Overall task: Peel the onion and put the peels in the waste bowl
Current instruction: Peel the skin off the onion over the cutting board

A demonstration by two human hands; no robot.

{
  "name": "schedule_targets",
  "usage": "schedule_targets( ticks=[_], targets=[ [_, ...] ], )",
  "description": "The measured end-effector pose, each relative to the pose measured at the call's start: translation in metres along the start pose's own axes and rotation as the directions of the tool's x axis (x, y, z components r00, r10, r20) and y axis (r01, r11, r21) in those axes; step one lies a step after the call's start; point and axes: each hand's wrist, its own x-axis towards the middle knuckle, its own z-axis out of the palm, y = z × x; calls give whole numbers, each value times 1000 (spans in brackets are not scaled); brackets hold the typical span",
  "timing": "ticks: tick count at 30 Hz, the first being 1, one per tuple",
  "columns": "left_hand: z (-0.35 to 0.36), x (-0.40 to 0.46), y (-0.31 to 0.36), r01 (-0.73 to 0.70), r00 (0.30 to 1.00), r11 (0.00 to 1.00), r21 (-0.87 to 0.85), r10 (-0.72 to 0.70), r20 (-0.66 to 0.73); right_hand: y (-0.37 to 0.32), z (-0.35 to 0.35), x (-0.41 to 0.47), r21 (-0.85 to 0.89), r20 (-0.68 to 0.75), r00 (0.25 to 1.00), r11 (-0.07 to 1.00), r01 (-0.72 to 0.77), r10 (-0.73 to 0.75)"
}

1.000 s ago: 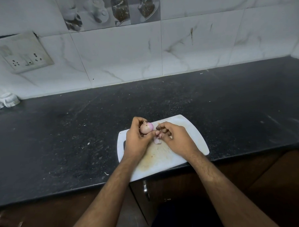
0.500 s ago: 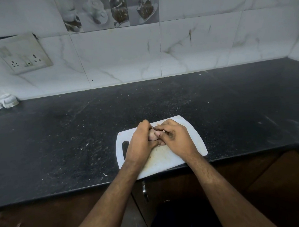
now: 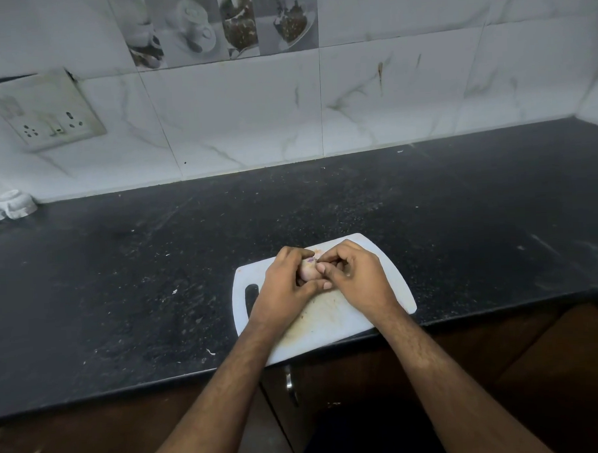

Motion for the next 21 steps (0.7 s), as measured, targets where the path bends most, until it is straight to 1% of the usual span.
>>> schedule_targets(
  ticks=[3,5,10,13,15,17,21],
  targets=[
    [-1,0,-1,4,1000,1000,-19,-4,-14,1,-1,0,10,12,1000,1000,-2,2],
    [-1,1,-2,9,1000,1000,-27,-10,-12,1,0,1,-16,24,999,1000,21,-21],
    [1,1,-3,18,1000,1000,-20,-18,-1,4,3,-1,-168,81,995,983,75,-62],
    [1,2,-3,27,1000,999,-21,-27,0,0,4,-2,-289,112,990,950,119,-90],
    [1,1,-1,37,999,999,-26,-37,-10,-1,5,-1,-331,144,983,931,155,-113],
    [0,2,0,69,997,996,-62,-71,-30,0,5,-1,-303,151,979,936,177,-136],
    [-1,1,-3,170,977,966,-195,-191,-95,5,3,0,-207,107,982,962,177,-158]
  ],
)
